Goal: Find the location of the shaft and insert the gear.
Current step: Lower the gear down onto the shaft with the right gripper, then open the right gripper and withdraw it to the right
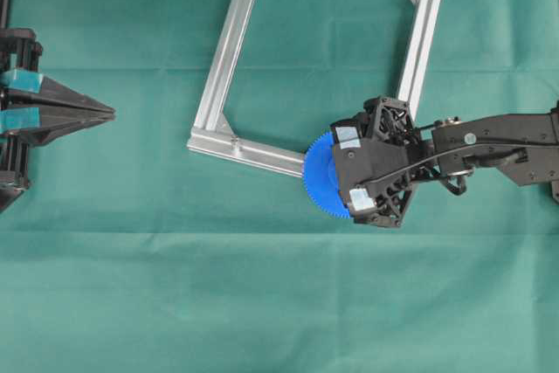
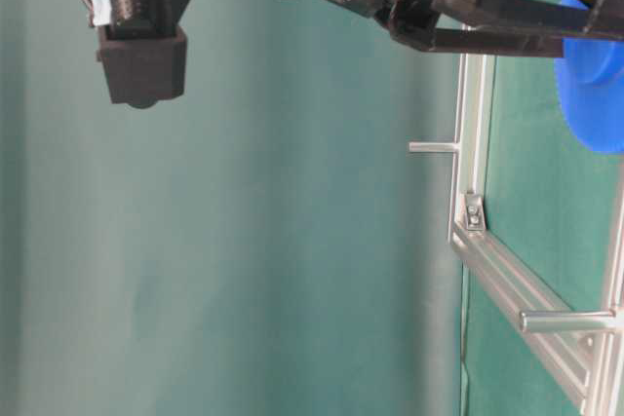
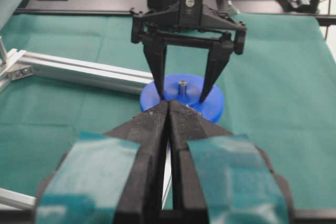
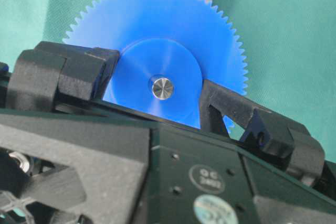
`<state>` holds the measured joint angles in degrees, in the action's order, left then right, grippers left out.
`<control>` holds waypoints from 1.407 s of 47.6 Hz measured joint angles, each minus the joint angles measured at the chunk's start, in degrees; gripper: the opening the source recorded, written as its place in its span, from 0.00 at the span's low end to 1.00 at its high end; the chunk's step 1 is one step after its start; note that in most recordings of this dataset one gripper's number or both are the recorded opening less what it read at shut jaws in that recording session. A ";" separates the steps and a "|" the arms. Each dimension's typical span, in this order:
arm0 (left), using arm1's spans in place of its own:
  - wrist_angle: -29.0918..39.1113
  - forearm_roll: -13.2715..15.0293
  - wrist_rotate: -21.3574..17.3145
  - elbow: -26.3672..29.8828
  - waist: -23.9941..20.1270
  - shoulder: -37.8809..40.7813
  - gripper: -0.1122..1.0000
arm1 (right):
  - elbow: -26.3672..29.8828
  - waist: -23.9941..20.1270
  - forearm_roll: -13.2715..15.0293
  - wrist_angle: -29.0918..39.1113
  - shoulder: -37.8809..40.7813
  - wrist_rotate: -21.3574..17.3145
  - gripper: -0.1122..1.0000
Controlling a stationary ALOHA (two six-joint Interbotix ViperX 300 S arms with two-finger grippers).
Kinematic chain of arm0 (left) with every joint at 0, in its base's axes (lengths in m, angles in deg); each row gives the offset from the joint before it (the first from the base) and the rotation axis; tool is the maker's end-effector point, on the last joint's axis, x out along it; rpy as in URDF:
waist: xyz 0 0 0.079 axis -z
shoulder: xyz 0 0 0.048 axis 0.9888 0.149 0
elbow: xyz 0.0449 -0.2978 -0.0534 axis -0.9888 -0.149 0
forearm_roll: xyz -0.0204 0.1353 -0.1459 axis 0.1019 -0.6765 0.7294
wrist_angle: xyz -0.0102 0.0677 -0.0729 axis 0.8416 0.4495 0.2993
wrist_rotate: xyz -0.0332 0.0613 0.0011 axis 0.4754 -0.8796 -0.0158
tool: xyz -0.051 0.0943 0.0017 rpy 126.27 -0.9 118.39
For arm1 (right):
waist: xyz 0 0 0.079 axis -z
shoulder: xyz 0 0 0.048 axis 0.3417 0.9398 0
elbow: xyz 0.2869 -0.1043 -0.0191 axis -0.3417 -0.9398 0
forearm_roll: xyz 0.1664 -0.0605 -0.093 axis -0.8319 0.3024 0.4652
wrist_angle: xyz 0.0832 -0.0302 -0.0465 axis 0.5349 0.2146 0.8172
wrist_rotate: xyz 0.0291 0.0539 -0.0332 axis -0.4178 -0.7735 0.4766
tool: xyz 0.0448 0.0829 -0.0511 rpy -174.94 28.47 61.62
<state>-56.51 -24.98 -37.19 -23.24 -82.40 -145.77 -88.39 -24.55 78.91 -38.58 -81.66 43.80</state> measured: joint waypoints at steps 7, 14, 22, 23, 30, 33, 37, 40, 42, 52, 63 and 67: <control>0.00 0.00 0.00 0.00 0.00 0.00 0.11 | 0.09 0.00 0.00 0.00 0.09 0.00 0.73; 0.00 0.00 0.00 0.09 0.00 -0.09 0.11 | 0.00 0.00 -0.09 0.00 0.09 0.09 0.73; 0.00 0.00 0.00 0.09 0.00 0.00 0.11 | 0.09 0.00 0.00 0.00 0.09 0.00 0.73; -0.09 0.00 0.00 0.09 0.00 -0.09 0.11 | 0.09 0.00 0.00 0.00 0.09 0.00 0.73; 0.00 0.00 0.00 0.00 0.00 0.00 0.11 | 0.18 0.00 0.00 0.00 0.00 0.09 0.81; 0.00 -0.09 0.00 0.09 0.00 0.00 0.11 | 0.35 0.00 0.09 0.09 -0.35 0.09 0.90; -0.09 0.00 0.00 0.09 0.00 0.00 0.11 | 0.44 0.09 0.09 0.18 -1.32 0.18 0.90; 0.00 0.00 0.00 0.00 0.00 0.00 0.11 | 0.53 0.09 0.09 0.09 -2.46 0.09 0.89; -0.09 0.00 0.00 0.00 0.00 0.00 0.11 | 0.62 0.18 0.09 0.18 -3.34 0.18 0.88; 0.00 0.00 0.00 0.00 0.00 -0.09 0.11 | 0.62 0.09 0.35 1.85 -7.91 0.18 0.88; -0.09 0.00 0.00 0.00 0.00 0.00 0.11 | 0.88 0.09 1.05 4.39 -12.22 0.18 0.88; 0.00 -0.09 0.00 0.00 0.00 0.00 0.11 | 0.97 0.18 1.49 4.39 -12.92 0.18 0.88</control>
<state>-56.51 -25.07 -37.19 -23.24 -82.40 -145.77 -87.42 -24.37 80.40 -34.19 -94.58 43.98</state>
